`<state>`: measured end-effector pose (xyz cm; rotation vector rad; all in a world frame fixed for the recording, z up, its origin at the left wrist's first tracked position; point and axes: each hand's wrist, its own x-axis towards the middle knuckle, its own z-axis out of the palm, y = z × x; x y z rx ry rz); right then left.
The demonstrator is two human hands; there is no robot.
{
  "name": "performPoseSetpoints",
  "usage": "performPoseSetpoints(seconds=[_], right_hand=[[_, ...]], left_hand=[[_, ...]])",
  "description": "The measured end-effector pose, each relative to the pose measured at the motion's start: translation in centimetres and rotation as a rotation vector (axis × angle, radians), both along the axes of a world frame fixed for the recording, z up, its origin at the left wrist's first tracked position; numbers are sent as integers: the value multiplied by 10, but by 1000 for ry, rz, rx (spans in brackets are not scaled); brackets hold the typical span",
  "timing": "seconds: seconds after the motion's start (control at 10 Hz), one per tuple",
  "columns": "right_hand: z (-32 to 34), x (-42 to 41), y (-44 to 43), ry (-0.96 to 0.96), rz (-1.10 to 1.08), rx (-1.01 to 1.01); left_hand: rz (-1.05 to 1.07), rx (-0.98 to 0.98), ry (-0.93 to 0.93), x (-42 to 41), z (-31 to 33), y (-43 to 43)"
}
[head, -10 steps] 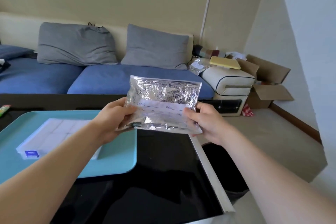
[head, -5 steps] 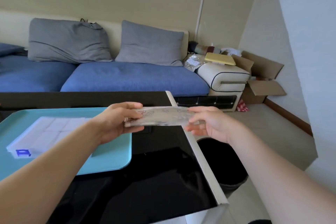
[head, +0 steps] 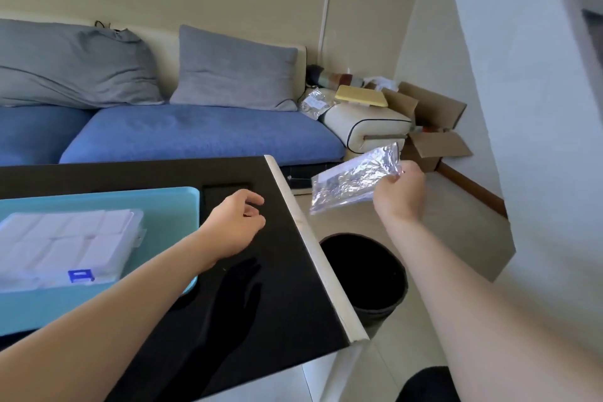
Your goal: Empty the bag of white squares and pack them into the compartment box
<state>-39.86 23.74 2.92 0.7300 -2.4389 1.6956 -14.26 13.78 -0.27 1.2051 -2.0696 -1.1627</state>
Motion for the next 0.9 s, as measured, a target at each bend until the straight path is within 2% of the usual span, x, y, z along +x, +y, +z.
performPoseSetpoints(seconds=[0.1, 0.2, 0.3, 0.4, 0.5, 0.6, 0.7, 0.8, 0.9], right_hand=[[5, -6, 13, 350, -109, 140], [-6, -12, 14, 491, 0, 370], [-22, -14, 13, 490, 209, 756], [-30, -10, 13, 533, 336, 1005], [-34, -8, 8, 618, 397, 1065], [-44, -7, 3, 555, 501, 1160], [-52, -5, 5, 384, 701, 1318], [-49, -5, 4, 327, 692, 1268], [-39, 5, -3, 393, 564, 1053]], left_hand=[[-131, -67, -62, -15, 2, 11], [-240, -85, -103, -29, 3, 21], [-296, -109, -143, -37, 0, 27], [-332, -166, -190, -40, -7, 29], [-351, -177, -228, -42, -13, 27], [-364, -190, -245, -43, -16, 24], [-367, -204, -237, -44, -17, 21], [-357, -186, -239, -43, -18, 19], [-335, -203, -247, -41, -13, 18]])
